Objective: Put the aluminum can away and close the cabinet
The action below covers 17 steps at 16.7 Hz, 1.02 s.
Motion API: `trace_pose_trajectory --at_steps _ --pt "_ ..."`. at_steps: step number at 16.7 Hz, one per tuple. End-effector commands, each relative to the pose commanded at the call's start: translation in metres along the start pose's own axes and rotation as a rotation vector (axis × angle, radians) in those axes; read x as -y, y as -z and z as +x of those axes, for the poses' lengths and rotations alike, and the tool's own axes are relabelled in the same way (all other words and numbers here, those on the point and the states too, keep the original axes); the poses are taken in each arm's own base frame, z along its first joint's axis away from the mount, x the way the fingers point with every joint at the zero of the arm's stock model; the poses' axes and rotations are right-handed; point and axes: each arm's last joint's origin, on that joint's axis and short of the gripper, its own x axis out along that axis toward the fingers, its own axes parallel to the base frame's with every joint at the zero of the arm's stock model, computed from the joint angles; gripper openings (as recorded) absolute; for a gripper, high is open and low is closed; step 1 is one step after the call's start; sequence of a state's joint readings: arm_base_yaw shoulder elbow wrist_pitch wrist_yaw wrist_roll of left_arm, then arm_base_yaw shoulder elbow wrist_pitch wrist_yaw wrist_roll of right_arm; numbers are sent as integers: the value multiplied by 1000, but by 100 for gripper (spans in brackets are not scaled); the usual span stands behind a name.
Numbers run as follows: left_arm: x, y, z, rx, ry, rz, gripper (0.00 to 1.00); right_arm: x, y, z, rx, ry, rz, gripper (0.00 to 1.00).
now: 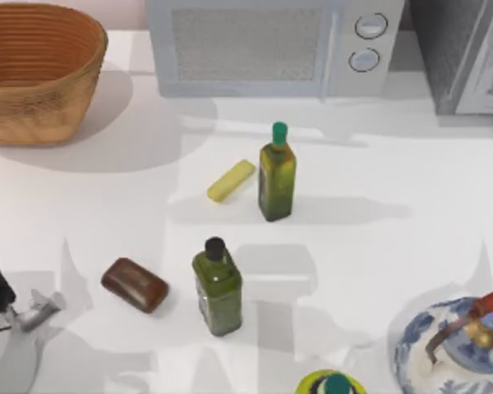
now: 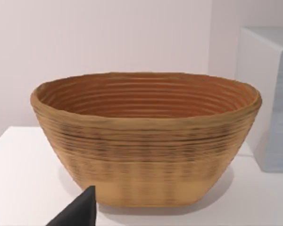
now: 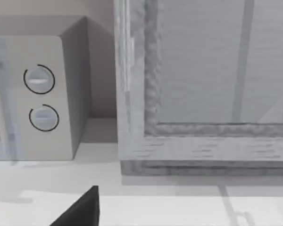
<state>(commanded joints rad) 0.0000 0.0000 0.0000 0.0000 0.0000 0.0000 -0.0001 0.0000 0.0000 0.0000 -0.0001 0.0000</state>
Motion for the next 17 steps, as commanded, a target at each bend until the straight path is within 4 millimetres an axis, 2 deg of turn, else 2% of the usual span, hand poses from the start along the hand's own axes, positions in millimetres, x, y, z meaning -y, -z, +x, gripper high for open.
trace_pose_trajectory --at_steps 4,10,14,17 --pt "0 0 0 0 0 0 100 1 -6 1 15 -11 -5 100" --pt "0 0 0 0 0 0 100 15 -53 12 159 -115 -58 100" --pt "0 0 0 0 0 0 100 42 -77 32 186 -155 -97 100" --pt "0 0 0 0 0 0 100 75 -81 49 164 -164 -111 100"
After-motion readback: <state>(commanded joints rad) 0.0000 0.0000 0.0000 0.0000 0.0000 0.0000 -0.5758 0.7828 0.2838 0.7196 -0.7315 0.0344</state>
